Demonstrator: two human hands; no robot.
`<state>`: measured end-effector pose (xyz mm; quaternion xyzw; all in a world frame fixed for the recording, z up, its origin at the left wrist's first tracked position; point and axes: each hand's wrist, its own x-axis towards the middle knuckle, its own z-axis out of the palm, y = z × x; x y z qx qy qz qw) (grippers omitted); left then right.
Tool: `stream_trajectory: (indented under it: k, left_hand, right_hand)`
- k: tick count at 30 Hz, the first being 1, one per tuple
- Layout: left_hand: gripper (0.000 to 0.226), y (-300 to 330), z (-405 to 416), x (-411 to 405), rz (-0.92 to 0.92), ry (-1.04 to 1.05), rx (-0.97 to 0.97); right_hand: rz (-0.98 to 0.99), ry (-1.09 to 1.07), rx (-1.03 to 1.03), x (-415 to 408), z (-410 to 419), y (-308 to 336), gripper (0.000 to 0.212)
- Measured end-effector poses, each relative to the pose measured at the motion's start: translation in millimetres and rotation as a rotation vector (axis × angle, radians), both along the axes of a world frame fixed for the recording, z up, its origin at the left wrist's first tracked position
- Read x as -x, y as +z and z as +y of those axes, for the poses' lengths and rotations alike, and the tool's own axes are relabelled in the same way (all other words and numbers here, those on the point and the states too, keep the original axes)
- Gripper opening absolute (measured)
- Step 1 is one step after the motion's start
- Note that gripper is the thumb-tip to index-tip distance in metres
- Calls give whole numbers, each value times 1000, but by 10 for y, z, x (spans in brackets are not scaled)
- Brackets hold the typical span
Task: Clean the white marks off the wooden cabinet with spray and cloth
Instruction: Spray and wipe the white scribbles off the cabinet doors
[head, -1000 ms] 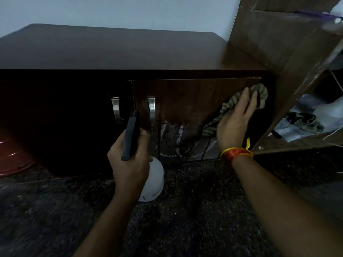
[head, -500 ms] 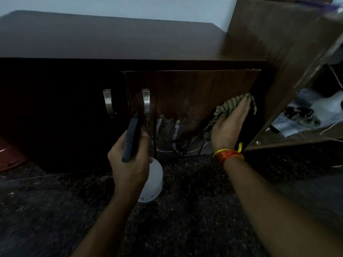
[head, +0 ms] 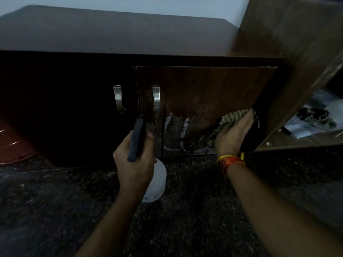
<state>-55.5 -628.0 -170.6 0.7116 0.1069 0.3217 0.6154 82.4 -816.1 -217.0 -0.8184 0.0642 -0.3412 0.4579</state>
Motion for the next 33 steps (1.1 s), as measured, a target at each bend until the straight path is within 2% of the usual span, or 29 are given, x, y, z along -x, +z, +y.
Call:
stream_trajectory:
  k: [4,8,11,14,16,19,23,28,33]
  left_hand:
    - [28,-41,38,19,18,14,7]
    - [24,-39,88,13,12,32,-1]
    - [21,-3,110,-2,-5,39,-3]
    - [23,-4,142,4,-16,48,-23]
    - [27,-22,163,25,-18,45,-23]
    - [26,-54,199,62,5,48,-11]
    - [22,-25,242,84,3,56,-18]
    - [24,5,275,60,2,71,-34]
    - [19,-53,343,110,40,65,-26]
  right_hand:
    - [96,0,-23,80,99,-111,67]
    - [-36,-31,26,104,331,204,70]
    - [-186,77,95,196,630,559,69]
    - [-282,111,265,206,811,560,63]
    - [-235,133,394,235,857,322,61]
    - [-136,194,638,344,890,-54,69]
    - [-132,258,596,376,899,42,74]
    - [-216,270,586,353,1038,350,63]
    - [-138,289,591,416,1096,-53,67]
